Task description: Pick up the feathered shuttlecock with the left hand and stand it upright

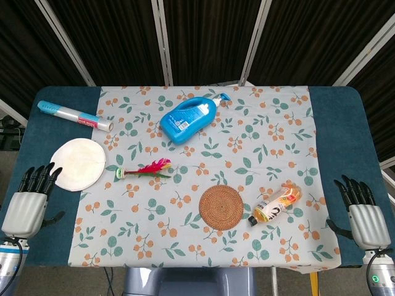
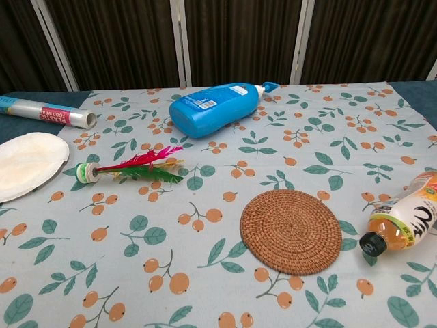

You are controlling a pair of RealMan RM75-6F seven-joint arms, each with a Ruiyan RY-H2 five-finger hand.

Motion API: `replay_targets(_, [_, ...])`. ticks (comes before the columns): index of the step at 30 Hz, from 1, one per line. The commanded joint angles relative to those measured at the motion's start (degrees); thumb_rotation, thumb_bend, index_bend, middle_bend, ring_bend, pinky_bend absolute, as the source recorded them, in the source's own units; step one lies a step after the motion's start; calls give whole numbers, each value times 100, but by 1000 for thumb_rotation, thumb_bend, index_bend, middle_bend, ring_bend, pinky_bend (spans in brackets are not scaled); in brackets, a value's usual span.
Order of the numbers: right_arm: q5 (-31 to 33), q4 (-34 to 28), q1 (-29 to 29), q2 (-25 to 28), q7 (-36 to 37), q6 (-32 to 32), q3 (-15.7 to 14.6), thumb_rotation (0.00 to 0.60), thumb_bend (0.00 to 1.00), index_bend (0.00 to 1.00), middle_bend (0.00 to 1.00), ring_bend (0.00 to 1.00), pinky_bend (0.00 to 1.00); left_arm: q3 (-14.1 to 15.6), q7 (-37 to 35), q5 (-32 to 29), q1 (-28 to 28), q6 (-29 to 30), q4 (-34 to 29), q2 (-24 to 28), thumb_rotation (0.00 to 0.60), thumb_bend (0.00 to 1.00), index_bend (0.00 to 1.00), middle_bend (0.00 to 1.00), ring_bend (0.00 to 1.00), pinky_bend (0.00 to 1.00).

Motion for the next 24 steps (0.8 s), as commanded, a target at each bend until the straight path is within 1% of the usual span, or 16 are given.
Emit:
replay_targets(1, [14, -9, -4, 1, -8, 4, 4, 600, 106, 87, 0, 0, 0, -65, 34, -73, -88, -142, -54, -53, 600, 162, 32, 0, 0, 0])
replay_targets(4, [1, -21, -9, 7, -9, 16, -1, 600, 106, 87, 0, 0, 0, -159, 153, -156, -229, -325, -113, -141, 600, 171, 84, 0, 0, 0])
replay_targets(7, [-11, -26, -5, 7, -7, 12, -7, 600, 107, 88, 0, 0, 0, -291, 361, -277, -403, -515, -107, -268, 600, 215, 146, 0, 0, 0])
replay_targets(11, [3, -24, -5, 10, 18, -3, -8, 600, 107, 89, 0, 0, 0, -635, 722, -649, -816, -924, 15, -641, 600, 297, 278, 0, 0, 0])
replay_targets(12, [13, -34, -5, 18, 40, -7, -5, 600, 107, 89, 0, 0, 0, -759, 855, -860, -970, -1088, 74, -819, 600, 309, 300, 0, 0, 0])
replay_targets(15, [14, -44, -6, 32, 60, -16, -10, 600, 107, 90, 0, 0, 0, -984, 1137, -1250, -1268, -1342, 253, -1220, 600, 347, 369, 0, 0, 0])
replay_targets(16, [7, -47, -6, 37, 65, -15, -13, 600, 106, 90, 0, 0, 0, -1078, 1329, -1433, -1416, -1431, 411, -1457, 600, 357, 392, 0, 0, 0])
replay_targets(18, [-5, -50, -6, 43, 75, -9, -15, 600, 107, 90, 0, 0, 0, -1177, 1579, -1615, -1601, -1494, 649, -1789, 600, 372, 428, 0, 0, 0])
replay_targets(20, [-7, -53, -13, 54, 103, -6, -21, 600, 106, 90, 0, 0, 0, -1274, 1818, -1792, -1814, -1537, 999, -2233, 600, 385, 463, 0, 0, 0])
replay_targets(24, [10, -54, -21, 77, 174, -13, -21, 600, 106, 91, 0, 0, 0, -1369, 2126, -1988, -2151, -1619, 1683, -2945, 600, 397, 480, 0, 0, 0])
